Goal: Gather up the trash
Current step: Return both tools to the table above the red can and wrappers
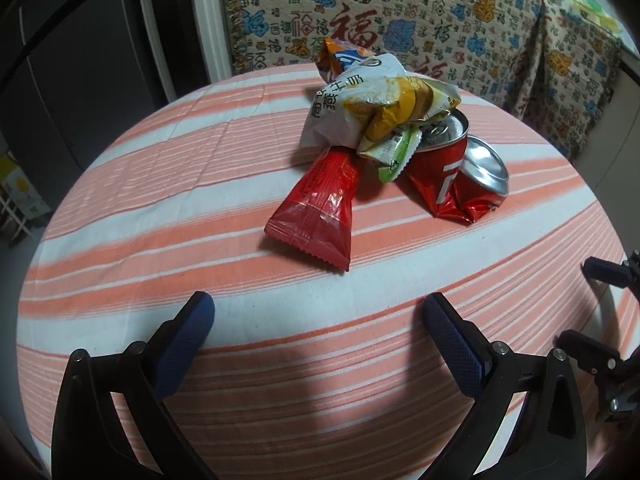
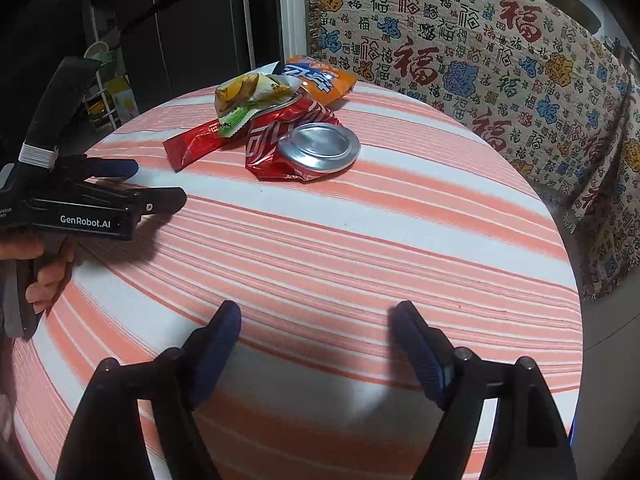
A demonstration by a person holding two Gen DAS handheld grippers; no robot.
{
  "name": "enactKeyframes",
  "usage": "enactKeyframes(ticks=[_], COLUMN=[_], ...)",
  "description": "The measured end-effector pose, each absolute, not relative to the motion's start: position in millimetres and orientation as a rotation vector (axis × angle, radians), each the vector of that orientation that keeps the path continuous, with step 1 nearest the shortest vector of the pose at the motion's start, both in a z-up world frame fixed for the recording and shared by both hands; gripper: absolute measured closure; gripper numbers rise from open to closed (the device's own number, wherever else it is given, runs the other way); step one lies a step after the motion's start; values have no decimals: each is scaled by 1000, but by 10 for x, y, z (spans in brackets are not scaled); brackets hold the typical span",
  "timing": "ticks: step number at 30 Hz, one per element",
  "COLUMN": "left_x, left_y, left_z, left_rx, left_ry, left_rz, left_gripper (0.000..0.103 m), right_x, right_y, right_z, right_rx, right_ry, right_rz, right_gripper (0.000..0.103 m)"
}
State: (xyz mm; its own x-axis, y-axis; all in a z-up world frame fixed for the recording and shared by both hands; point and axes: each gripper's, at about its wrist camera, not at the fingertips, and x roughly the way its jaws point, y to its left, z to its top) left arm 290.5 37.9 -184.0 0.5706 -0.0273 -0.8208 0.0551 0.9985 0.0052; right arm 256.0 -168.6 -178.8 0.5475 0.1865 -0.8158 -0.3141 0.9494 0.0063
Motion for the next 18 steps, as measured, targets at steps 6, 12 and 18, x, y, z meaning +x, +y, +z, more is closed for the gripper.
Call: enactKeyframes(ticks=[6, 12, 18], left_x=[2952, 3019, 3196], left_y=[373, 388, 708], left_z=[-1836, -1822, -1749], left_rx=[30, 50, -62], left_ry=[964, 973, 930], left_rz=[-33, -62, -29], left_gripper=[0, 0, 1], right_x=[2628, 2685, 2703], right_y=[-1661, -1641, -1633], right_z=[-1799, -1808, -1810], right_rx=[-148, -149, -149], right_ry=[953, 956, 957], right_rz=[300, 303, 305], right_gripper=[14, 12, 11])
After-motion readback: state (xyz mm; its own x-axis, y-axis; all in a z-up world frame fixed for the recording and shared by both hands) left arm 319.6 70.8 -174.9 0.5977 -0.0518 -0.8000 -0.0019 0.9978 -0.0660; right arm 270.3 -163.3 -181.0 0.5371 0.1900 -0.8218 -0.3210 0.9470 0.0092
